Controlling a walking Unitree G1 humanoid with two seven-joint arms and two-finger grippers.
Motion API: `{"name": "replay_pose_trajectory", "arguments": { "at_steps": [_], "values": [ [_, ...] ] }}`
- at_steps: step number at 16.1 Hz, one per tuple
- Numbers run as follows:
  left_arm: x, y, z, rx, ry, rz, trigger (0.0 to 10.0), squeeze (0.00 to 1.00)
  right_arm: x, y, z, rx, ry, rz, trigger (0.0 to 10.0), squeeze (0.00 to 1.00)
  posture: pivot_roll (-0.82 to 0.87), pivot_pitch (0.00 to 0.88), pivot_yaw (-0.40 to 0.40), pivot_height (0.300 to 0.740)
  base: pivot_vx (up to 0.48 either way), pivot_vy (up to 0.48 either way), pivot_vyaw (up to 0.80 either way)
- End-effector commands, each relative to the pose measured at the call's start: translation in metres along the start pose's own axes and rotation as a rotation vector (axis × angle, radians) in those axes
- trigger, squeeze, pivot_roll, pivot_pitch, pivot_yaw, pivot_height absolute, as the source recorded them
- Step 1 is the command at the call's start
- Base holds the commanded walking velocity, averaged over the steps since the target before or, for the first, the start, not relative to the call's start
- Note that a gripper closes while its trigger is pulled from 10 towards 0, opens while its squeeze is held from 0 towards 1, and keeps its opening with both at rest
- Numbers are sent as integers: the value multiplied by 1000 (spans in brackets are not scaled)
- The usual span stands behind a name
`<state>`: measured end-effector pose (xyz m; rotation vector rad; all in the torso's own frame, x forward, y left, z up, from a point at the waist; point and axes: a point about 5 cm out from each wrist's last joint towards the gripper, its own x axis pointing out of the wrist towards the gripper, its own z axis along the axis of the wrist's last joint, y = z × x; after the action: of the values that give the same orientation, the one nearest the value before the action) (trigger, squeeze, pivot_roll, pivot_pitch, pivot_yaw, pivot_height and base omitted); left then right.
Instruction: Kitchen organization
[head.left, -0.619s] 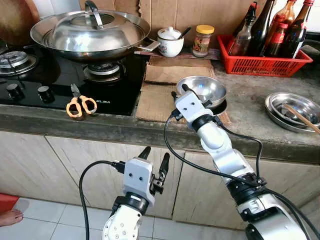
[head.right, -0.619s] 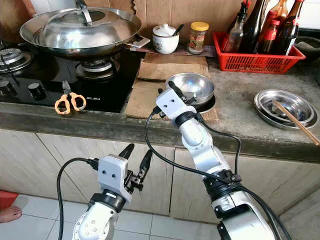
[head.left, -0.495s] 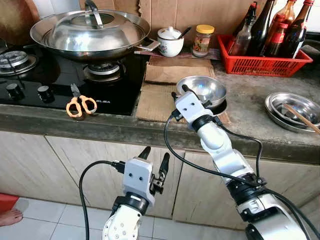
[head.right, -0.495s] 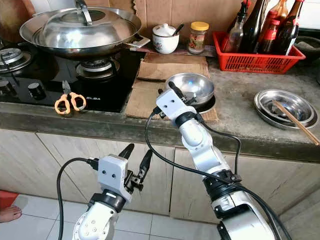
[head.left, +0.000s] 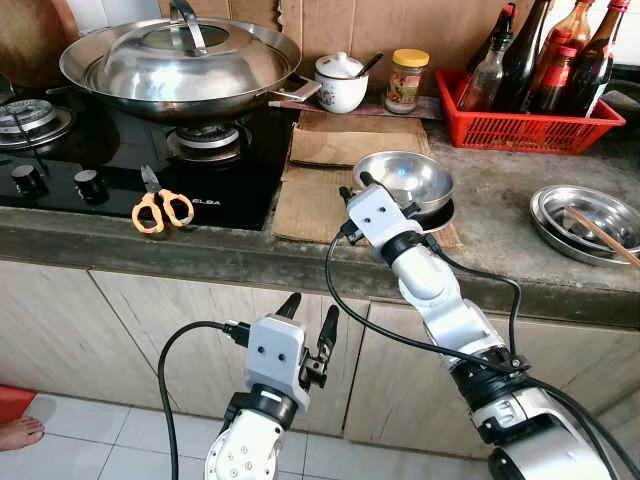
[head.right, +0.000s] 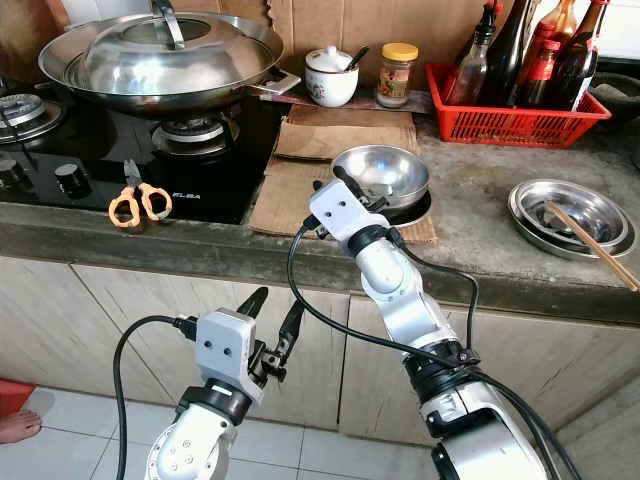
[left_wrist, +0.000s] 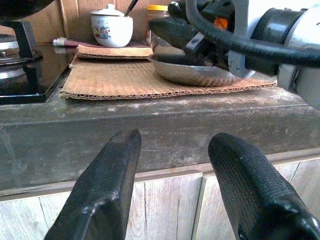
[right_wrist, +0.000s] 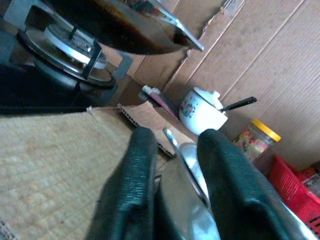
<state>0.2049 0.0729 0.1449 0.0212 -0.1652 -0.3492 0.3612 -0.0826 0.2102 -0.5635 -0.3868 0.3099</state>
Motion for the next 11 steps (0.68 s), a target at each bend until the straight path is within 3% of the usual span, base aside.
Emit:
{"name": "replay_pose_trajectory", "arguments": {
  "at_steps": [1,2,9,11],
  "values": [
    [0,-1,1,1,-8,1,10000,0,3,-2,3,-10,-4,8,3373,0,92,85,-72,740,0,0,0],
    [1,-1,1,2,-9,2,10000,0,4,-3,3,-12,-3,8,0,0,92,84,-72,740,0,0,0],
    [1,-1,2,4,-12,7,10000,0,8,-11,9,-15,-36,-30,0,0,94,86,-77,740,0,0,0],
    [1,-1,1,5,-9,7,10000,0,7,-19,15,41,-62,-91,0,0,98,82,-79,740,0,0,0]
  ]
}}
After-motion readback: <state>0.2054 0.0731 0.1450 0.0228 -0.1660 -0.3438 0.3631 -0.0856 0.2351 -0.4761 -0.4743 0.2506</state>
